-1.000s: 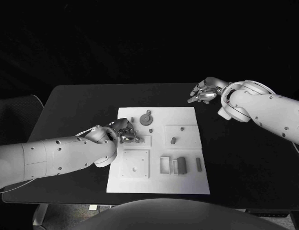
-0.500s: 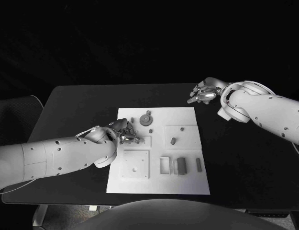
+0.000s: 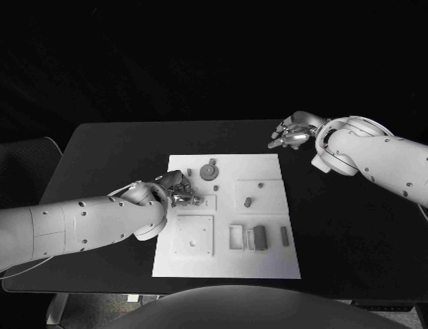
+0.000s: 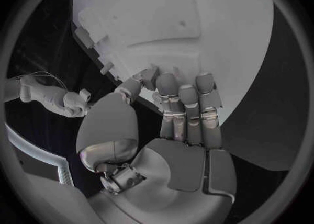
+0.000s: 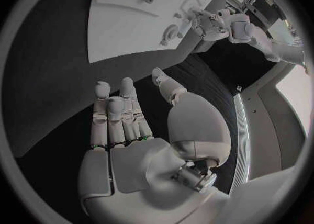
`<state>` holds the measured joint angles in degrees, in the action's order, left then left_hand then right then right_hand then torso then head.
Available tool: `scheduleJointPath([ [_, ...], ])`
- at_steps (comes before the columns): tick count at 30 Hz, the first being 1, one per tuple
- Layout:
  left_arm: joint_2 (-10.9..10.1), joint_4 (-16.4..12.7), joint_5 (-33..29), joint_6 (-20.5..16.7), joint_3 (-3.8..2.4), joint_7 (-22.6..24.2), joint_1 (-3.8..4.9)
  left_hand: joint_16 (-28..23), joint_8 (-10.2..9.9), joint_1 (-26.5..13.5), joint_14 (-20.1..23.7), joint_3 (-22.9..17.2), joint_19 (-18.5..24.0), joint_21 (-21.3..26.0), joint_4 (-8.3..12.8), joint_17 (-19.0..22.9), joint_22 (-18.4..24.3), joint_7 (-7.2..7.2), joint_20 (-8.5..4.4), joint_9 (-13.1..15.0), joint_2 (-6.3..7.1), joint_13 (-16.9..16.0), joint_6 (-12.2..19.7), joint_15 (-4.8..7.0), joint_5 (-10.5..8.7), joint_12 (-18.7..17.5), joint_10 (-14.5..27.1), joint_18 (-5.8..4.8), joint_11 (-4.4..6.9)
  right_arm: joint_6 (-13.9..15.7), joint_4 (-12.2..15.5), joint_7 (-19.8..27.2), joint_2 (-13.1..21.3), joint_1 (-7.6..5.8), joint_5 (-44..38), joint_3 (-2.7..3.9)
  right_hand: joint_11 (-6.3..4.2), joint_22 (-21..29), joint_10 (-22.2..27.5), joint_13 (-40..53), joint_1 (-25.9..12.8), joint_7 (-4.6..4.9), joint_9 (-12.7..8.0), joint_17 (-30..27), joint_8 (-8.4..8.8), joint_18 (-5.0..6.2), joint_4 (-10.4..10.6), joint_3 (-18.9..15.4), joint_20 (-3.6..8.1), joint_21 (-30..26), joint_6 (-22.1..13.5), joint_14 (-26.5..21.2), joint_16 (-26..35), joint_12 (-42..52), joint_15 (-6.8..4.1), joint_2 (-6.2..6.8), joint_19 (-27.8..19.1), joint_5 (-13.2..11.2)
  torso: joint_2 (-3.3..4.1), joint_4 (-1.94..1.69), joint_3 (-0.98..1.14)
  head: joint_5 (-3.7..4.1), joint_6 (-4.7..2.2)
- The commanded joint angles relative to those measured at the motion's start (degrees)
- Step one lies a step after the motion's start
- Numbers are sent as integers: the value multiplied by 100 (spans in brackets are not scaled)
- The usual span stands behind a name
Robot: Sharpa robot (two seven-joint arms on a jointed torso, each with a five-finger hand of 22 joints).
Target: Assemble the parts on the task board
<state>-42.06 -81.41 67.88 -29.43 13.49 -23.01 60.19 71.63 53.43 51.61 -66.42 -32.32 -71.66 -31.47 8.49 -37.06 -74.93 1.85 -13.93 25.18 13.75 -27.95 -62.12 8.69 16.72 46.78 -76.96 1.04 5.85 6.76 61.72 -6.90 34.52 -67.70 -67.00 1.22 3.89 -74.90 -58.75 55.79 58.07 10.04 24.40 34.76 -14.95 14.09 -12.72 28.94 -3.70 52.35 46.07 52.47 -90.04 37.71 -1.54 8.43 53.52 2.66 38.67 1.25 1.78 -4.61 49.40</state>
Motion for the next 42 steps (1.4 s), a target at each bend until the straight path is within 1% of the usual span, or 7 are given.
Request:
scheduleJointPath([
  [1, 24, -42, -169, 103, 7, 147, -16, 25, -15, 32, 33, 1, 45, -5, 73, 8, -114, -15, 2, -9, -132, 11, 18, -19, 286, 30, 23, 97, 2, -89, 9, 15, 1, 3, -22, 2, 13, -84, 22, -6, -35, 38, -9, -8, -9, 91, 43, 6, 5, -31, 5, -12, 4, 28, -41, 4, -42, 26, 0, 1, 1, -2, 2],
  [4, 25, -43, -222, 96, 7, 165, -16, 30, -14, 70, 32, -2, 46, -14, 145, 11, -115, -14, 1, -8, -228, 15, 14, -19, 467, 37, 21, 96, 3, -87, 11, 13, 1, 3, -22, 2, 13, -84, 22, -6, -35, 38, -9, -8, -9, 91, 43, 5, 5, -31, 5, -12, 4, 28, -41, 4, -42, 26, 1, 0, 1, -1, 0],
  [8, 33, -43, -248, 125, 7, 170, -16, 36, -18, 118, 30, 5, 51, -24, 257, 14, -117, -12, 3, -9, -369, 19, 8, -24, 571, 43, 20, 95, 2, -87, 12, 10, 2, 3, -22, 2, 13, -84, 22, -6, -34, 38, -9, -8, -9, 91, 43, 5, 5, -31, 5, -12, 4, 28, -41, 3, -42, 26, 1, 0, 1, -1, 3],
  [24, 95, -56, -392, 123, 7, 64, -15, 46, -24, 88, 15, 21, 39, -38, 282, 16, -115, -6, 3, -13, -437, 21, -18, -26, 568, 55, 3, 98, 7, -91, 9, 11, -2, 3, -22, 2, 13, -85, 23, -8, -32, 38, -10, -8, -9, 91, 43, 4, 5, -31, 4, -12, 3, 30, -41, 3, -43, 26, 1, -1, 1, 10, -4],
  [28, 94, -69, -391, 123, 6, 66, -15, 50, -24, 65, 8, 40, 33, -44, 284, 16, -116, -4, 4, -13, -405, 21, -27, -26, 547, 59, -3, 97, 8, -93, 8, 10, 1, 3, -22, 2, 13, -85, 23, -8, -31, 38, -11, -8, -9, 91, 43, 4, 5, -31, 4, -12, 3, 30, -41, 3, -43, 26, 1, -2, 3, 17, -5],
  [39, 75, -81, -233, 97, 6, 31, -14, 44, -45, -78, 2, 43, 21, -43, 97, 34, -104, -2, -1, -15, -98, 37, -36, -17, 267, 60, -4, 104, 13, -92, 10, 8, 3, 3, -22, 2, 13, -85, 23, -9, -31, 38, -11, -9, -9, 91, 43, 3, 5, -31, 4, -12, 3, 31, -41, 4, -43, 26, 0, -4, 1, 22, -12],
  [42, 74, -80, -216, 91, 6, 11, -14, 45, -47, -85, 5, 39, 22, -40, 17, 37, -103, 0, -5, -11, -34, 41, -34, -12, -47, 62, -1, 108, 14, -92, 9, 8, 2, 3, -22, 2, 13, -85, 23, -9, -31, 39, -11, -9, -9, 91, 43, 2, 5, -31, 4, -13, 3, 31, -41, 5, -43, 26, 0, -4, 1, 22, -12],
])
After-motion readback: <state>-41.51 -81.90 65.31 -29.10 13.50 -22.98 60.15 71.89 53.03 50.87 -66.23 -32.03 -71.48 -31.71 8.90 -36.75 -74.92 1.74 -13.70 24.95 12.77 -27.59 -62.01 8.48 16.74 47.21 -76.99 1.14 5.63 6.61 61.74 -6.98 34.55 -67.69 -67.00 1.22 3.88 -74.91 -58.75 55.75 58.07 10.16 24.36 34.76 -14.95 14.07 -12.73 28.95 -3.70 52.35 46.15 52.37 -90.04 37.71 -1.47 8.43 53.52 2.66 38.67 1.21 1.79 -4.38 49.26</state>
